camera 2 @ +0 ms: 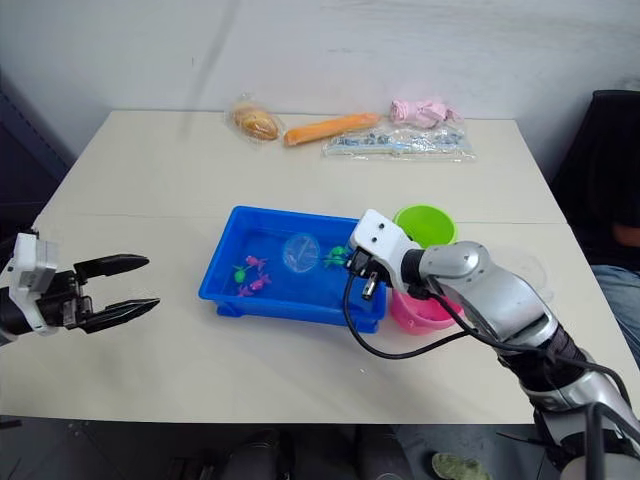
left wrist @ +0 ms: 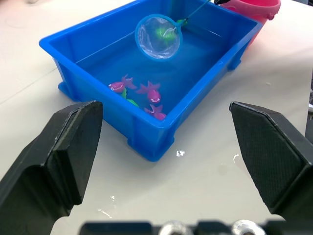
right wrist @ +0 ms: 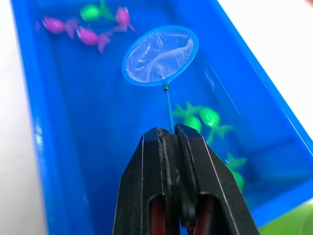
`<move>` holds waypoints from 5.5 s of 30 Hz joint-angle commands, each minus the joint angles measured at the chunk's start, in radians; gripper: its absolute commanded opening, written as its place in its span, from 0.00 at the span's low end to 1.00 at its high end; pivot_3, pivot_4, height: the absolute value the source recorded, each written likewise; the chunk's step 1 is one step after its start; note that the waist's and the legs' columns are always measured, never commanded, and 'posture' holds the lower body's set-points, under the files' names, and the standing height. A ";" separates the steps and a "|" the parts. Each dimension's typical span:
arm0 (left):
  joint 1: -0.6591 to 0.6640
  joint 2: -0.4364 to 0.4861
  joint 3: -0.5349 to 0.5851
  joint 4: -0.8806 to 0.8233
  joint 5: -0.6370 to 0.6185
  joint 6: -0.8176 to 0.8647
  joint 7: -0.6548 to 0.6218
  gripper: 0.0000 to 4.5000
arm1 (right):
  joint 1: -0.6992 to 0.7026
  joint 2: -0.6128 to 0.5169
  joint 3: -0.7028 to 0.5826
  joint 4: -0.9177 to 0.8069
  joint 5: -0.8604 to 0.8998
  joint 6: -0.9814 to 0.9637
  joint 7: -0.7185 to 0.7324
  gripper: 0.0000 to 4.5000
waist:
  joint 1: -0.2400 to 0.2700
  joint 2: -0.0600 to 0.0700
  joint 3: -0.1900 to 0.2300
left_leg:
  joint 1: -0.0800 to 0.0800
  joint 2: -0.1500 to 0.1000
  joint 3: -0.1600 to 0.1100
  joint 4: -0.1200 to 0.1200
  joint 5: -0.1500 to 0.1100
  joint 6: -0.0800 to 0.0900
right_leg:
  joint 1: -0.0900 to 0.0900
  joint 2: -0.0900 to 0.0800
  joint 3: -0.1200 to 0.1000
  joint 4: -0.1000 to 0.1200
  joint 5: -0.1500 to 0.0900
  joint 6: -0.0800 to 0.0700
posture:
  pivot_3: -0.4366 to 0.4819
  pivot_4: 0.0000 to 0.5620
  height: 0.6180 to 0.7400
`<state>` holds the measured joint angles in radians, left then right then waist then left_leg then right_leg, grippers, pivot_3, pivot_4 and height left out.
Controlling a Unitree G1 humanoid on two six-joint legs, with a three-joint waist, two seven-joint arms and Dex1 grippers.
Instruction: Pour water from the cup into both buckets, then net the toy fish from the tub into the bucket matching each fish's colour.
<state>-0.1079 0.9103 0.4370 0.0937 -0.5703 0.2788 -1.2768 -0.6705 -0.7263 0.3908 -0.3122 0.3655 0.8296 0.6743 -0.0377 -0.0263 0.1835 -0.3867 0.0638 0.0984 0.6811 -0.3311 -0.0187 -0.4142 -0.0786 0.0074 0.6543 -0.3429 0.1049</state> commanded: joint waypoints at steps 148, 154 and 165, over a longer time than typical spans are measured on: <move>-0.252 -0.028 -0.142 0.149 0.077 -0.123 -0.048 0.99 | -0.054 0.310 -0.184 0.040 -0.063 0.096 0.219 0.00 | -0.037 0.000 0.000 | -0.002 0.000 0.000 0.000 0.000 -0.001 | -0.001 0.000 -0.005 0.005 0.000 0.000 | 0.48 0.27 1.00; -0.293 -0.064 -0.179 0.123 0.072 -0.098 -0.052 0.99 | 0.039 0.181 -0.264 -0.077 0.011 0.174 0.211 0.00 | -0.024 0.000 0.000 | -0.002 -0.001 0.000 0.000 0.000 -0.001 | -0.001 0.001 -0.005 0.004 0.000 0.000 | 0.48 0.27 1.00; -0.281 -0.026 -0.186 0.243 0.131 -0.189 -0.104 0.99 | 0.061 0.111 -0.179 -0.059 -0.050 0.085 0.152 0.00 | -0.019 0.000 0.000 | -0.001 -0.001 0.001 0.001 0.000 -0.001 | -0.001 0.003 -0.004 0.004 0.000 0.000 | 0.48 0.27 1.00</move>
<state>-0.3961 0.8632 0.2288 0.3298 -0.4431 0.1137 -1.3691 -0.5955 -0.6093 0.2030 -0.3605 0.3314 0.9491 0.8338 -0.0570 -0.0262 0.1836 -0.3879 0.0632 0.0992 0.6819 -0.3308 -0.0194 -0.4152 -0.0753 0.0033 0.6582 -0.3428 0.1050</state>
